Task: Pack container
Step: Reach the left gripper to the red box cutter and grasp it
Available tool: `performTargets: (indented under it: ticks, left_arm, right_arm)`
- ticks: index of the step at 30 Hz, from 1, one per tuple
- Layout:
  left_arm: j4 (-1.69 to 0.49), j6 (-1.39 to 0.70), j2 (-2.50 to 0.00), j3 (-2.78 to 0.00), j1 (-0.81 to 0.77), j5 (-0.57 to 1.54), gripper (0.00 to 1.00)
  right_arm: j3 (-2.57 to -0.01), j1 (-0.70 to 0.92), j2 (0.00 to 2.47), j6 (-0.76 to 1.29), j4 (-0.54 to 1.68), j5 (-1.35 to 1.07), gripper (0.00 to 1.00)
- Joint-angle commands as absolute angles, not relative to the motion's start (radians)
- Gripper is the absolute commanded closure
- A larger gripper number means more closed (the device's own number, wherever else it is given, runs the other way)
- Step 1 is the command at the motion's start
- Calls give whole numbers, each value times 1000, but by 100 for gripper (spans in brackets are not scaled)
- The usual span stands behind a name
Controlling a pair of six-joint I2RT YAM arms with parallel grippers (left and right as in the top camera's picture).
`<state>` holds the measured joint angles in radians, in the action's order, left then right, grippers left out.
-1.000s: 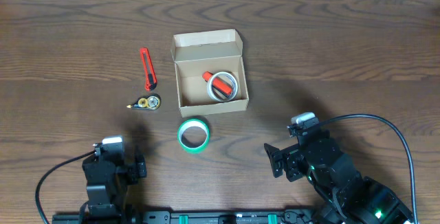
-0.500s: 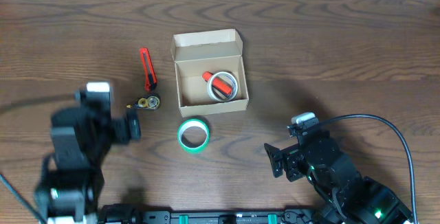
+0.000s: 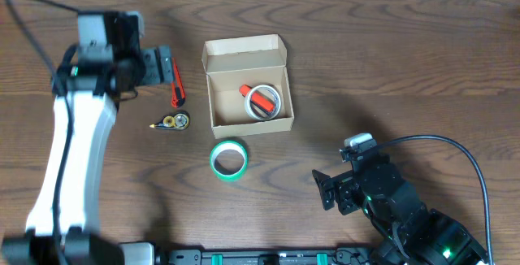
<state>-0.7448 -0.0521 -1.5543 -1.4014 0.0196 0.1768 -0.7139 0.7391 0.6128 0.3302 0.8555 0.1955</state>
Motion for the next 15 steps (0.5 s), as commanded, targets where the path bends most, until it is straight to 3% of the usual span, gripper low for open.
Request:
performTargets:
  ticks: [1,15]
  left_arm:
    - [-778,-97,-1690,-1510,26,181,4]
    - [-916,-152,-2056,-1760,28,173,4]
  right_arm:
    - [-710,748,608,344,857,206,1]
    - [-710,748,608,344,857,206,1]
